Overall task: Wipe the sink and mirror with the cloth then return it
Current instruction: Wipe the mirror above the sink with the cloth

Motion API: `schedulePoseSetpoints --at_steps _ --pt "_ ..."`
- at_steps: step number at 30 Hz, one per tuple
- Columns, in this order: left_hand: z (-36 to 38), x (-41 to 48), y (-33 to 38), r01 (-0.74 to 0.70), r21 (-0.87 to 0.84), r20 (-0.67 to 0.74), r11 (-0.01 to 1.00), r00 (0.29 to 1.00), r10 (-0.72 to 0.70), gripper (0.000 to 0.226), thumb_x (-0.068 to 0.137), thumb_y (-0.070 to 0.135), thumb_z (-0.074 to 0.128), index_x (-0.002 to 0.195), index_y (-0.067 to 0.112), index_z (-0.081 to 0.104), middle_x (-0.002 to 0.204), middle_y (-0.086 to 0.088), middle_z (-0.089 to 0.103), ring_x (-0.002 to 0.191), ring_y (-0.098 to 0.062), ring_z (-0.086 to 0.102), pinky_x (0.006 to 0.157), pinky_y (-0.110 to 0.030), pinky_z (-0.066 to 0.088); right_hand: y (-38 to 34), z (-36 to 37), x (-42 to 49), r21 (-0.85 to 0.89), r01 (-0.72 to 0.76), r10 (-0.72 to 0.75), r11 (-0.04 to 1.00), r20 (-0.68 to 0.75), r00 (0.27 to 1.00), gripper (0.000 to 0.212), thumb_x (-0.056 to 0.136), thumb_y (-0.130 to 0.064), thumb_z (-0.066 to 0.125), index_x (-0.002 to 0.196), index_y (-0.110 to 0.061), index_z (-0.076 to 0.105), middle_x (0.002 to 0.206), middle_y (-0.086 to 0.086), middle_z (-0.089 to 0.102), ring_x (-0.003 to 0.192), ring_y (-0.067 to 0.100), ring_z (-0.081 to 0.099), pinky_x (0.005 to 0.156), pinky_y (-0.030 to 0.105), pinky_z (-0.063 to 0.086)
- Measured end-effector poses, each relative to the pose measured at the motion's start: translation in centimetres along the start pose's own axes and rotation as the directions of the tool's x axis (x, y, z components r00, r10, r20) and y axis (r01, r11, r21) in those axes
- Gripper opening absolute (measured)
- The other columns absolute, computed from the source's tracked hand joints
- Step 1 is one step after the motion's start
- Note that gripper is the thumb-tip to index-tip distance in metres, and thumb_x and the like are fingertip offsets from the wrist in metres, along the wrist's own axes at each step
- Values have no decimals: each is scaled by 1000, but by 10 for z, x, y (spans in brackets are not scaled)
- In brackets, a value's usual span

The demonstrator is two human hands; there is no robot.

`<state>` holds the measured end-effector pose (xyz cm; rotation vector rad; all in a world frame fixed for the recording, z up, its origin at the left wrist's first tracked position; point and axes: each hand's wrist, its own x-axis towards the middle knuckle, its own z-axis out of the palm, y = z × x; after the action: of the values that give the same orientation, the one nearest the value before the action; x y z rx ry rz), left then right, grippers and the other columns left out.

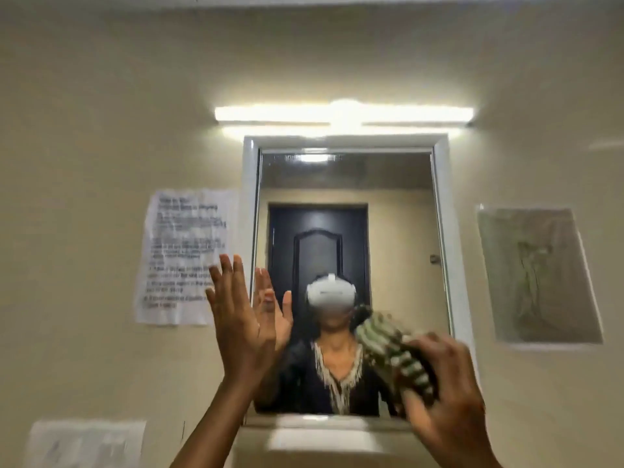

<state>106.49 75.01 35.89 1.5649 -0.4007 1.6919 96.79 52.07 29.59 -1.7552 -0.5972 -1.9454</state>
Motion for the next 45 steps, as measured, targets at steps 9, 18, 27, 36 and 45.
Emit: schedulePoseSetpoints --at_steps 9,18,27,36,45 --pt "64 106 -4 -8 150 0 989 1000 8 72 91 58 14 150 17 12 159 -2 14 147 -13 0 120 -35 -5 -29 163 262 -15 84 -84 996 -51 995 65 82 -3 51 139 -26 32 156 10 19 140 27 22 107 44 39" --pt "79 102 -19 -71 194 -52 978 995 83 67 94 50 27 149 14 13 157 -9 21 145 -16 10 117 -34 10 -55 253 303 -141 367 -270 919 452 850 54 96 -29 38 148 -27 22 161 -4 13 148 17 3 117 50 21" --pt "77 102 -25 -81 138 -21 987 996 84 76 92 41 52 150 17 9 159 -2 13 146 -13 8 118 -31 11 70 131 325 -475 59 -81 878 -25 996 40 91 -45 32 120 -22 48 127 11 52 122 33 44 102 47 35" --pt "77 99 -22 -75 71 -61 995 995 79 78 90 39 58 150 20 11 158 -2 18 144 -12 13 114 -33 19 61 135 328 -456 -189 151 870 -119 981 41 96 -25 37 133 -9 44 141 18 43 136 32 31 115 51 15" --pt "80 101 -29 -129 118 -70 984 988 138 67 91 42 34 149 17 13 156 -12 24 143 -27 23 110 -49 27 -64 265 303 -224 351 -254 909 369 894 50 95 -26 45 143 -19 35 155 3 30 146 22 17 119 48 12"
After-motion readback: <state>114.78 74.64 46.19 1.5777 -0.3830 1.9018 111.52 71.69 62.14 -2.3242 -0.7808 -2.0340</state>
